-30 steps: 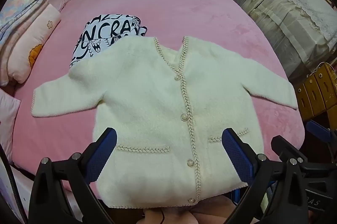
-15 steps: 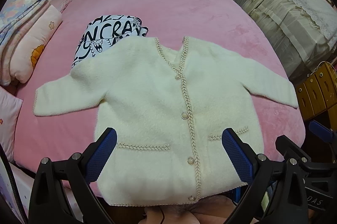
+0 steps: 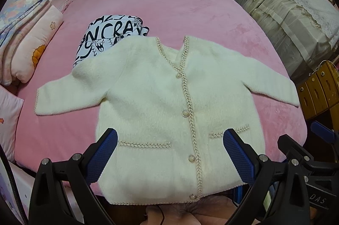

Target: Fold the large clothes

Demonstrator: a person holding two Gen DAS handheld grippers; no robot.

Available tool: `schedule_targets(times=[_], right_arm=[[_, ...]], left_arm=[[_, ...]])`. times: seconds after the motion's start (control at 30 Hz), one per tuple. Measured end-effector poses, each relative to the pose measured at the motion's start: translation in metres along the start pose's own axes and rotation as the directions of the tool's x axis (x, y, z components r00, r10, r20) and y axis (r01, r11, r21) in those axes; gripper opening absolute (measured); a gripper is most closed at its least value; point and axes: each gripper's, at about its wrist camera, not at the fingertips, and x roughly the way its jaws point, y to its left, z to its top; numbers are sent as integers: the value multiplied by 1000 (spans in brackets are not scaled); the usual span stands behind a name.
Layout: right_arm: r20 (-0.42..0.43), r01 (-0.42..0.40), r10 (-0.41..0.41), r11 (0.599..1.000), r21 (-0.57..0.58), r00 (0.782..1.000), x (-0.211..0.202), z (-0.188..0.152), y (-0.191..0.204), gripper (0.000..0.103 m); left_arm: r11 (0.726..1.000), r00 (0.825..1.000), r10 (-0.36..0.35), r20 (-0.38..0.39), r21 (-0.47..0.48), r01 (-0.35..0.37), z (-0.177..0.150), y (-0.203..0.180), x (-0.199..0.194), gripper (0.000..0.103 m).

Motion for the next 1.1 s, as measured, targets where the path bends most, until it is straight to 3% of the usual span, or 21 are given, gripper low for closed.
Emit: schedule_targets(times=[0.53, 1.1], right_arm=[[-26, -21, 21, 1000, 11, 999, 3, -9, 6, 99], [-7, -13, 14, 998, 66, 1000, 1, -8, 16, 99]], left_arm=[[1000, 1000, -2, -31, 16, 3, -9, 1, 1, 99], [999, 1000, 7, -6, 45, -7, -2, 13, 0, 99]])
